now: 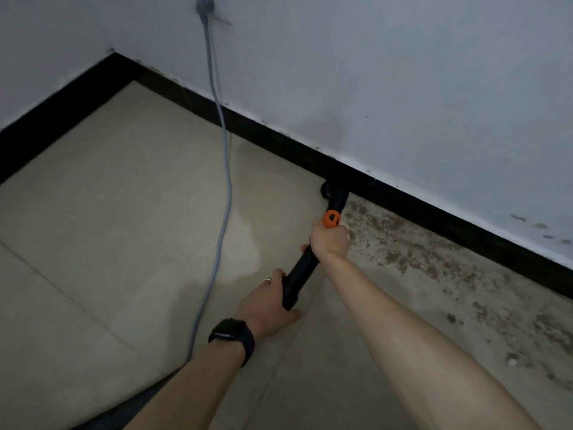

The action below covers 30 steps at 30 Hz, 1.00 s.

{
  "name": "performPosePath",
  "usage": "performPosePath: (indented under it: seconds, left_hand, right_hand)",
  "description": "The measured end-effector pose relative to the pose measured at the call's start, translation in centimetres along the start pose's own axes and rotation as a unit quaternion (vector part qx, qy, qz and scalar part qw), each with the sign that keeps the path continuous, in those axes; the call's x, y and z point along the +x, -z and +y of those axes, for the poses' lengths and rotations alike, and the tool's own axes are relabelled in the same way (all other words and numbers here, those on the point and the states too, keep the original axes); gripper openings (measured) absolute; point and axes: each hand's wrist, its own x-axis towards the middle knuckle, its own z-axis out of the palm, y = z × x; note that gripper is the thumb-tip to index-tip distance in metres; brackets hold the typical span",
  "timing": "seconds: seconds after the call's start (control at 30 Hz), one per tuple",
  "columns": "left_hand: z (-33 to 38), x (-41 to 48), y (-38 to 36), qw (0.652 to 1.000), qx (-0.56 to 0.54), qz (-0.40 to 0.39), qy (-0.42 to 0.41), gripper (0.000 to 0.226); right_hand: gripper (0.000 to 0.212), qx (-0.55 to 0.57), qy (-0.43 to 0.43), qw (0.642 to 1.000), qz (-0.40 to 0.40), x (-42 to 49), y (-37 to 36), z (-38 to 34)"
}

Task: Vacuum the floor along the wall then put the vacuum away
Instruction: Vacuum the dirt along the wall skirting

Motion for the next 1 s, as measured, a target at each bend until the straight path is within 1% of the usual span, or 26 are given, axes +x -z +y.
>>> performPosePath:
  seconds: [0.07, 0.1, 0.13, 0.2, 0.23, 0.27, 0.3, 0.37, 0.4, 0.47, 0.57, 0.63, 0.7, 0.8, 0.87, 0.93, 1.0]
  left_hand:
    - [-0.1, -0.2, -0.2, 0.999, -0.003, 0.039, 0.005, 0.050]
    - [-0.2, -0.1, 0.0, 0.999, -0.015, 0.049, 0.011, 0.046]
    - [-0.2, 0.0, 0.3, 0.998, -0.035, 0.053, 0.017, 0.044]
    - [-0.4, 0.3, 1.6, 0.994, -0.098, 0.036, 0.040, 0.043]
    - [-0.5, 0.4, 2.4, 0.988, -0.138, 0.027, 0.056, 0.043]
    - [-0.6, 0.5, 3.2, 0.979, -0.189, 0.023, 0.072, 0.042]
    - [-0.7, 0.5, 3.8, 0.965, -0.247, 0.021, 0.088, 0.042]
    - [-0.8, 0.4, 4.5, 0.930, -0.351, 0.020, 0.104, 0.046]
    - [-0.7, 0.3, 4.6, 0.918, -0.381, 0.019, 0.109, 0.050]
    - [-0.1, 0.0, 4.1, 0.906, -0.409, 0.015, 0.111, 0.049]
    - [1.3, -0.4, 3.2, 0.882, -0.456, -0.007, 0.115, 0.038]
    - [2.3, -0.6, 2.7, 0.864, -0.490, -0.037, 0.112, 0.033]
    - [3.1, -0.7, 2.4, 0.855, -0.505, -0.057, 0.107, 0.027]
    - [3.8, -0.8, 2.1, 0.863, -0.490, -0.055, 0.106, 0.029]
    - [3.9, -0.7, 1.8, 0.883, -0.455, -0.053, 0.101, 0.034]
    - [3.8, -0.7, 1.7, 0.898, -0.424, -0.064, 0.096, 0.036]
    - [3.7, -0.8, 1.4, 0.903, -0.409, -0.085, 0.095, 0.032]
  right_hand:
    - [0.038, -0.063, 0.013, 0.998, 0.001, -0.6, -0.6, -1.0]
    - [0.043, -0.078, 0.020, 0.997, -0.002, -0.8, -1.0, -1.4]
    - [0.055, -0.084, 0.026, 0.996, -0.014, -0.6, -1.5, -1.8]
    - [0.096, -0.062, 0.026, 0.995, -0.068, 0.8, -2.6, -1.8]
    - [0.111, -0.043, 0.018, 0.994, -0.098, 1.4, -3.0, -1.7]
    - [0.112, -0.008, -0.004, 0.991, -0.132, 1.0, -3.2, -1.9]
    - [0.101, 0.035, -0.021, 0.986, -0.163, -0.2, -3.2, -2.5]
    - [0.062, 0.093, -0.041, 0.970, -0.221, -2.2, -2.8, -3.3]
    - [0.050, 0.107, -0.043, 0.964, -0.239, -2.4, -2.8, -3.3]
    - [0.041, 0.117, -0.053, 0.959, -0.252, -2.6, -3.0, -3.0]
    - [0.047, 0.093, -0.034, 0.967, -0.236, -3.1, -3.2, -3.0]
    - [0.053, 0.032, 0.009, 0.978, -0.206, -2.9, -3.2, -2.7]
    - [0.054, -0.018, 0.040, 0.985, -0.169, -2.5, -3.2, -2.6]
    - [0.055, -0.050, 0.039, 0.988, -0.142, -2.6, -2.8, -2.8]
    - [0.060, -0.045, 0.023, 0.989, -0.141, -2.6, -2.3, -2.5]
    - [0.064, -0.051, 0.019, 0.989, -0.138, -2.8, -1.8, -2.2]
    - [0.065, -0.074, 0.029, 0.989, -0.127, -3.1, -1.5, -1.7]
